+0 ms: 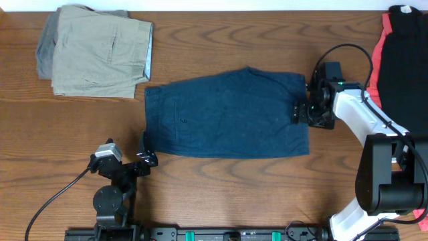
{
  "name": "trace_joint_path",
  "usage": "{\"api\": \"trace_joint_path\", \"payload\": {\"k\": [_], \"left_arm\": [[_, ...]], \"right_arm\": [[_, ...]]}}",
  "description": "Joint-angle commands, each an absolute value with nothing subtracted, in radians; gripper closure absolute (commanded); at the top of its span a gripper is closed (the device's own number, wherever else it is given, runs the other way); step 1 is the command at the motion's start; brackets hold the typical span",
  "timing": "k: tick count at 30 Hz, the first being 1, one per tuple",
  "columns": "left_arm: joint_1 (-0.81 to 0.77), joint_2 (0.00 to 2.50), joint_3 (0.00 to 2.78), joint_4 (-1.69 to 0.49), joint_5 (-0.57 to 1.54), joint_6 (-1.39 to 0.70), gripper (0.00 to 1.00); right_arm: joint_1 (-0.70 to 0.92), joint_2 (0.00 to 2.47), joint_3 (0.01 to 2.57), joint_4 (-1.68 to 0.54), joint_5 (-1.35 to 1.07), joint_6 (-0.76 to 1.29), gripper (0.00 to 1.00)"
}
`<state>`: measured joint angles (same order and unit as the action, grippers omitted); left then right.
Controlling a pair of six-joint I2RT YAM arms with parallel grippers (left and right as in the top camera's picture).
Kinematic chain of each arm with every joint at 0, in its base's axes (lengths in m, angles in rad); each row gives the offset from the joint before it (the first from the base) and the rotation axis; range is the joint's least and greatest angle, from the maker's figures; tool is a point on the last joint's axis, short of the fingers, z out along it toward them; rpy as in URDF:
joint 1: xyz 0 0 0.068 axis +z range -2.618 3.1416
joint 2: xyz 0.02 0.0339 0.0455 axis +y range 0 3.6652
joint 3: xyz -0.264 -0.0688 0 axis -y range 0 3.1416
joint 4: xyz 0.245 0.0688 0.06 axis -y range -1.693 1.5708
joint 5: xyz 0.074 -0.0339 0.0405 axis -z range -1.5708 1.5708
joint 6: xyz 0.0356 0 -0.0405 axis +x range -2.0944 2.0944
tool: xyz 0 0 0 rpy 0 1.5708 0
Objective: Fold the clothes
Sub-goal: 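Pull the shorts edge rightward with the right gripper, release, retract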
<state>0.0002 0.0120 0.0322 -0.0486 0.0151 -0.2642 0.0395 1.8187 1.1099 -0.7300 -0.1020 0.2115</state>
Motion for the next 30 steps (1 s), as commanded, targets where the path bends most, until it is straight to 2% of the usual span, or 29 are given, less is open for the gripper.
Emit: {"api": "trace_joint_path", "payload": {"k": [1, 6, 12, 13, 15, 19, 25, 30], "left_arm": [[0.006, 0.006, 0.004, -0.070, -0.008, -0.255, 0.02], [0.006, 0.006, 0.004, -0.070, -0.008, -0.255, 0.02], [0.006, 0.006, 0.004, -0.070, -0.008, -0.255, 0.02], [0.006, 0.006, 0.004, -0.070, -0.008, -0.255, 0.02], [0.006, 0.006, 0.004, -0.070, -0.008, -0.255, 0.02], [0.006, 0.006, 0.004, -0.070, -0.008, -0.255, 0.02], [0.006, 0.006, 0.004, -0.070, -0.008, -0.255, 0.02], [0.006, 0.006, 0.004, -0.070, -0.008, -0.255, 0.02]], "right_arm": [[0.043, 1.819, 1.080, -0.716, -0.120, 0.205, 0.42], [0.042, 1.819, 1.034, -0.680, -0.120, 0.217, 0.46], [0.042, 1.819, 1.017, -0.664, -0.120, 0.224, 0.39], [0.042, 1.819, 1.017, -0.664, -0.120, 0.224, 0.41], [0.043, 1.819, 1.017, -0.665, -0.120, 0.228, 0.55], [0.043, 1.819, 1.017, -0.661, -0.120, 0.258, 0.99], [0.039, 1.818, 1.027, -0.690, -0.023, 0.278, 0.99], [0.002, 1.817, 1.099, -0.829, 0.058, 0.303, 0.99]]}}
